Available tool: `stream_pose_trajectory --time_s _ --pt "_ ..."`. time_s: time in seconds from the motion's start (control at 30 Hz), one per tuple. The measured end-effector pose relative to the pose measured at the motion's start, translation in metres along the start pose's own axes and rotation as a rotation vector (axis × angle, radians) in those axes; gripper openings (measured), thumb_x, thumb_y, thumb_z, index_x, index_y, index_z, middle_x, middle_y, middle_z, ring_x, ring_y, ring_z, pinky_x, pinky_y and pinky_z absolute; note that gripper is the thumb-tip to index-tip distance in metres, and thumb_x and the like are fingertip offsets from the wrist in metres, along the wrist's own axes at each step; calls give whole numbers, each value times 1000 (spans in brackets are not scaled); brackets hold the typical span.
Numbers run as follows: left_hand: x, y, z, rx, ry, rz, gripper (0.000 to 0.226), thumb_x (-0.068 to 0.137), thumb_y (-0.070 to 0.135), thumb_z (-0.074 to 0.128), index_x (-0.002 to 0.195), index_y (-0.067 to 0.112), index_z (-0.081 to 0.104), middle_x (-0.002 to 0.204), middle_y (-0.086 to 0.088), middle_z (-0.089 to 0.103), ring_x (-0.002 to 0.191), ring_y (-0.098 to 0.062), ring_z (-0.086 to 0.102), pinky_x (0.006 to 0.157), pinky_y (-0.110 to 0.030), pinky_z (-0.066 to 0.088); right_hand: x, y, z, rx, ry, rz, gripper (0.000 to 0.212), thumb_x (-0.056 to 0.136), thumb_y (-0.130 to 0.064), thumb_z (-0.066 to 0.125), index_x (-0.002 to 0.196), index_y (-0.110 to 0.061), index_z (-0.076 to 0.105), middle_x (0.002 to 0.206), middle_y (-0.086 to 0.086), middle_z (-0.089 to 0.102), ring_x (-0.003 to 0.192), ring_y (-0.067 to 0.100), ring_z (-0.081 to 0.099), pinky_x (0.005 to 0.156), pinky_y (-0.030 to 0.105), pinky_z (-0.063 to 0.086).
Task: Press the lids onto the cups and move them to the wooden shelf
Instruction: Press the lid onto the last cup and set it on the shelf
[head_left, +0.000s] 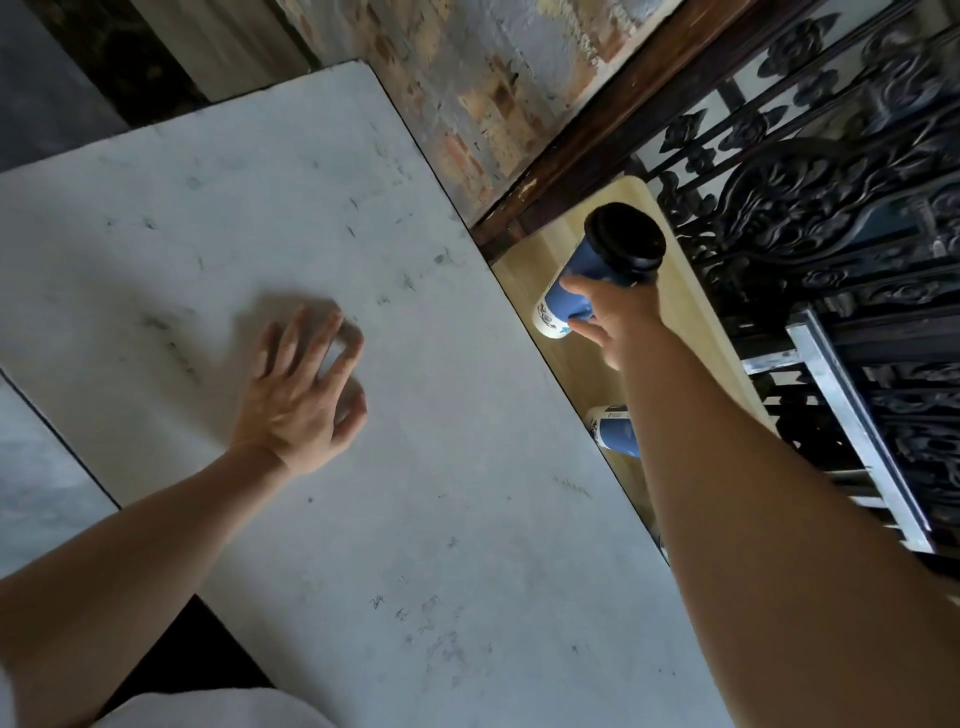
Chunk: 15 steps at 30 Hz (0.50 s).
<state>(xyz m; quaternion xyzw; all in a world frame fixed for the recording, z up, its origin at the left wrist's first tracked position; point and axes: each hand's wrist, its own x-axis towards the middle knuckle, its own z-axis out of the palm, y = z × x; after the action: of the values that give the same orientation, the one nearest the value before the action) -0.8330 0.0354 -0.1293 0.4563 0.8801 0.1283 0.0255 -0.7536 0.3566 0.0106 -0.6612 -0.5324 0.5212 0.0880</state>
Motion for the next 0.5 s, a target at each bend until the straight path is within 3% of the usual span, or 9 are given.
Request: stream_pose_trajectory --time_s 0.13,0.3,0.5 --pt "-1 -2 4 -4 11 4 61 90 41 51 144 11 54 159 -17 40 145 -49 34 123 -61 20 0 24 12 146 45 3 82 69 -2 89 138 -23 49 127 -2 55 113 22 59 79 33 63" --pt "-2 -2 6 -7 6 -2 61 91 40 51 144 11 54 159 -17 40 145 -49 34 122 -62 20 0 42 23 271 81 -8 83 67 0 89 136 -25 51 129 -1 58 115 21 60 70 28 59" --pt "-2 -3 6 -25 29 3 62 91 42 50 145 11 53 158 -19 41 145 -50 34 122 -62 20 0 52 23 201 83 2 81 67 0 86 136 -22 50 129 2 61 108 21 64 64 27 56"
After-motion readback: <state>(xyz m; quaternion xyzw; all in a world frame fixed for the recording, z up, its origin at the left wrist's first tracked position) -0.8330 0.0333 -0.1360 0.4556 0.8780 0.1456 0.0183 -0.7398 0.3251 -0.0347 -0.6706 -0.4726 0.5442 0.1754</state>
